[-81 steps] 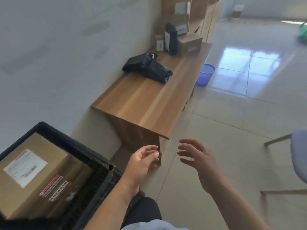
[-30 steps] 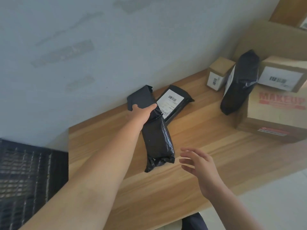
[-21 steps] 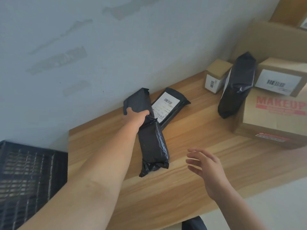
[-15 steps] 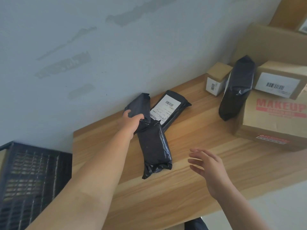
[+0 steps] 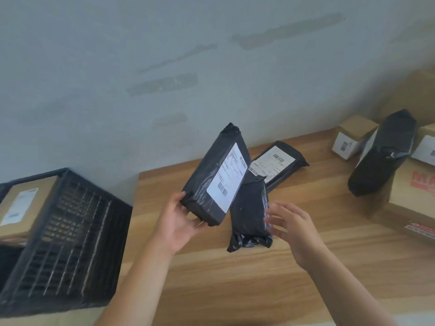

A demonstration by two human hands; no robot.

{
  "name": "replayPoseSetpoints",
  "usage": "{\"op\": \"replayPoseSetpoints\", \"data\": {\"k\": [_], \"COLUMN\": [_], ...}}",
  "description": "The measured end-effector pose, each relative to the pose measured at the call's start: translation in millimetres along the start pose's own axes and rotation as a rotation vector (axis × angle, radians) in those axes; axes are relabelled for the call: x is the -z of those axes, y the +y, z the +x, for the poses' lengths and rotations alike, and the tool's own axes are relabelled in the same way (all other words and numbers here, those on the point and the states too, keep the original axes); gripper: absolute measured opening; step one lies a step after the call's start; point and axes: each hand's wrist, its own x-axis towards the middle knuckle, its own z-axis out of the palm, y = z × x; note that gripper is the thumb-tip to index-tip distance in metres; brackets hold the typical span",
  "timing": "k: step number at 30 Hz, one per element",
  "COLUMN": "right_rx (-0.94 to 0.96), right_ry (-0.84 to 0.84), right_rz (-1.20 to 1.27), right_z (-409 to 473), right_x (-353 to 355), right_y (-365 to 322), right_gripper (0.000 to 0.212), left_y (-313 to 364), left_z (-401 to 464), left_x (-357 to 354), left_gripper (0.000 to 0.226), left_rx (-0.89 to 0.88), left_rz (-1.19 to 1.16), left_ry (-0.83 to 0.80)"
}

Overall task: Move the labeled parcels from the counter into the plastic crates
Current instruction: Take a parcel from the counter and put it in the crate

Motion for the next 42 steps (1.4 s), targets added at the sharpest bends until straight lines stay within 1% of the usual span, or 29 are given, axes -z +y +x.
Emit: {"op": "replayPoseSetpoints", "data": {"k": [2, 3, 5, 6, 8, 11, 13, 16, 19, 22, 24, 27, 28, 30, 33, 37, 42], "right_rx": [0.019, 0.033, 0.049, 0.056, 0.078, 0.101, 0.112, 0.133, 0.162, 0.205, 0.256, 0.318, 0.332, 0.353, 0.380, 0.393, 0.360], "right_ry": [-0.088, -0.140, -0.252, -0.308, -0.417, -0.495, -0.484, -0.439, -0.456, -0.466, -0.456, -0.436, -0.440, -0.452, -0.467, -0.426, -0.391], "right_rz": [-0.073, -0.101, -0.111, -0.100, -0.071, -0.011, 0.016, 0.023, 0.015, -0.030, -0.092, -0.192, -0.211, -0.243, -0.278, -0.300, -0.323], "right_z": [-5.4, -8.9, -15.5, -18.7, -26.7, -43.0, -52.9, -67.5, -83.9, -101.1, -112.3, -131.1, -137.5, -151.5, -171.7, -192.8, -214.0], "right_x": [-15.9, -23.9, -37.9, -44.2, -55.9, -71.6, -80.8, -95.1, -114.2, -139.0, -157.3, -182.3, -189.4, -202.1, -216.5, -225.0, -225.2], "right_y": [2.3, 2.2, 1.1, 0.9, 1.6, 6.4, 11.0, 15.6, 13.4, 4.4, -1.7, -5.2, -4.1, 0.6, 16.8, 45.8, 67.0], "right_gripper": [0.019, 0.027, 0.050, 0.056, 0.050, 0.040, 0.042, 0.045, 0.042, 0.041, 0.042, 0.043, 0.044, 0.043, 0.043, 0.045, 0.053], "left_y": [-10.2, -14.5, -22.4, -25.2, -30.2, -34.4, -32.4, -22.9, -3.6, 37.7, 67.8, 107.0, 116.8, 129.3, 130.9, 118.0, 105.7], "left_z": [-19.5, -29.6, -47.7, -55.7, -68.8, -82.6, -89.0, -96.8, -103.7, -118.5, -129.3, -148.0, -154.0, -164.9, -178.5, -186.2, -193.5], "left_x": [12.1, 16.9, 24.4, 28.0, 36.8, 51.0, 60.5, 75.8, 98.7, 119.9, 137.7, 161.0, 168.2, 180.1, 194.6, 217.8, 235.5], "left_gripper": [0.057, 0.063, 0.075, 0.083, 0.093, 0.093, 0.092, 0.081, 0.075, 0.085, 0.081, 0.067, 0.066, 0.070, 0.073, 0.071, 0.063], "left_rx": [0.042, 0.063, 0.090, 0.099, 0.120, 0.160, 0.181, 0.194, 0.177, 0.105, -0.038, -0.285, -0.350, -0.405, -0.394, -0.357, -0.314], "left_rz": [-0.144, -0.194, -0.227, -0.232, -0.258, -0.315, -0.321, -0.272, -0.156, -0.032, 0.080, 0.425, 0.530, 0.640, 0.699, 0.634, 0.600], "left_ry": [-0.130, -0.203, -0.354, -0.409, -0.467, -0.522, -0.552, -0.619, -0.604, -0.532, -0.447, -0.335, -0.329, -0.400, -0.519, -0.518, -0.549]}}
